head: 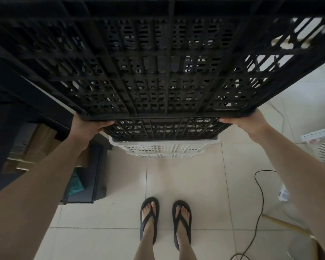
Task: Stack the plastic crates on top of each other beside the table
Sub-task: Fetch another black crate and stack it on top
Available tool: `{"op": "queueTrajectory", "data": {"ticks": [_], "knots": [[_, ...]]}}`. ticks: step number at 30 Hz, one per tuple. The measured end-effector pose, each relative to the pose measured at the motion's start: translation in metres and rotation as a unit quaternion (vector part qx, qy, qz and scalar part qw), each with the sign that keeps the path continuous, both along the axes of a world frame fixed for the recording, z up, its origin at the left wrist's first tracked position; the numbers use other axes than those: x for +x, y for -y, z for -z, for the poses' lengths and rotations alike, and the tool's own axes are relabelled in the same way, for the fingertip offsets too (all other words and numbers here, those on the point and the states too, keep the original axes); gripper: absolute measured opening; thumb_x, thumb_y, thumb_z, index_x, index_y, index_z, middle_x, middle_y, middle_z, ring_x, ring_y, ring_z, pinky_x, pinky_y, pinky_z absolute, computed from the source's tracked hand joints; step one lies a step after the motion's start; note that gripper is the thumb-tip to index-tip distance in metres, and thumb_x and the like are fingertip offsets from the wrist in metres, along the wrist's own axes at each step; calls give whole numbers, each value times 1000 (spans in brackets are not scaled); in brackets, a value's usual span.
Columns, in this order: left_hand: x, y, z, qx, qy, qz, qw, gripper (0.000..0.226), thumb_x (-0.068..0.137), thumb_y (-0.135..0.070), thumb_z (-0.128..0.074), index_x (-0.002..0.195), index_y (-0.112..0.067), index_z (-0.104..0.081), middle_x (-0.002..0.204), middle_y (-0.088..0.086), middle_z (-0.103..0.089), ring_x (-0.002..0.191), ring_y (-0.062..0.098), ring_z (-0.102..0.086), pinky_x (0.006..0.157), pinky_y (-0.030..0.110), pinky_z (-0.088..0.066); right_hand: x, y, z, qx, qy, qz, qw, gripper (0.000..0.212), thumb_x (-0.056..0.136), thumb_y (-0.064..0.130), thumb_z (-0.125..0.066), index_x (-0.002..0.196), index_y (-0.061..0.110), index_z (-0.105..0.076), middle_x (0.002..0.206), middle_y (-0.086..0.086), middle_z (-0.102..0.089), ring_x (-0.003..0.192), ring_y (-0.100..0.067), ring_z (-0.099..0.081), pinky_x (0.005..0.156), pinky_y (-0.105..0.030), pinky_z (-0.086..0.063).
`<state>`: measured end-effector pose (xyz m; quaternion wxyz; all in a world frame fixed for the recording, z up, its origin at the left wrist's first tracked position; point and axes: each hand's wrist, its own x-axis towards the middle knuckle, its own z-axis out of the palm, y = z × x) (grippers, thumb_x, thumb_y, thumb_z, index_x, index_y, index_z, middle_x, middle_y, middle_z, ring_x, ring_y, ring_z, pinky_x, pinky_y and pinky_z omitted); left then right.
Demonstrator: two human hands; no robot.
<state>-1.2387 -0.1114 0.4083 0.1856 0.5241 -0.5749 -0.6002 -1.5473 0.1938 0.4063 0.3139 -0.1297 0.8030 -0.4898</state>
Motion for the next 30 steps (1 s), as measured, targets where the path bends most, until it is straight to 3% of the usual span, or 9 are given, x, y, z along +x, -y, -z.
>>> {"op": "queueTrajectory", "data": {"ticks": [3,6,11,15,19,22,27,30], "knots": [[3,1,2,-8,1,-4,1000,49,66,3,-79,91,-35,-59,117,8,-67,109,32,-64,92,52,-53,-1,-2,6,-2,-8,11,1000,57,55,11,-91,108,15,-70,106,2,-71,102,-17,-65,79,-27,-50],[4,2,1,-21,8,6,1000,55,58,3,-85,90,-35,-61,105,-5,-68,106,25,-65,87,47,-56,-1,-6,9,0,-7,14,1000,60,56,10,-91,111,14,-69,109,1,-71,95,-10,-65,78,-26,-49],[6,-3,6,-21,-4,8,1000,59,60,7,-83,94,-34,-57,104,-7,-66,108,24,-64,87,44,-56,0,-10,7,2,2,14,1000,55,58,8,-89,109,15,-70,105,2,-72,91,-9,-64,77,-25,-47],[5,-5,8,-35,-6,9,999,58,63,7,-81,86,-40,-56,99,-11,-65,111,26,-63,91,49,-53,6,-10,1,-9,2,-4,1000,42,65,5,-84,97,26,-67,93,13,-68,85,1,-61,70,-20,-44],[6,-8,9,-53,3,21,998,59,64,0,-83,77,-52,-59,99,-14,-63,111,24,-62,92,50,-52,10,-11,3,-23,15,1,1000,50,69,6,-82,113,23,-64,100,17,-67,91,6,-59,69,-17,-43],[7,-11,14,-56,-4,11,998,54,68,-2,-81,85,-43,-51,98,-17,-61,98,11,-62,90,43,-53,13,-13,7,-32,17,12,999,60,70,10,-83,123,20,-59,108,14,-66,99,3,-58,74,-20,-43],[14,-13,36,-76,10,-1,997,64,63,-6,-85,104,-37,-48,118,-9,-60,117,16,-57,104,40,-46,22,-15,16,-61,55,32,996,53,74,17,-81,117,33,-54,117,15,-63,105,1,-56,79,-25,-44],[19,-18,66,-48,28,1,998,80,62,-2,-85,126,-22,-40,127,-2,-57,119,17,-57,105,43,-45,28,-19,30,-64,108,54,991,71,60,42,-86,118,36,-46,129,10,-59,112,-9,-55,87,-33,-43]]}}
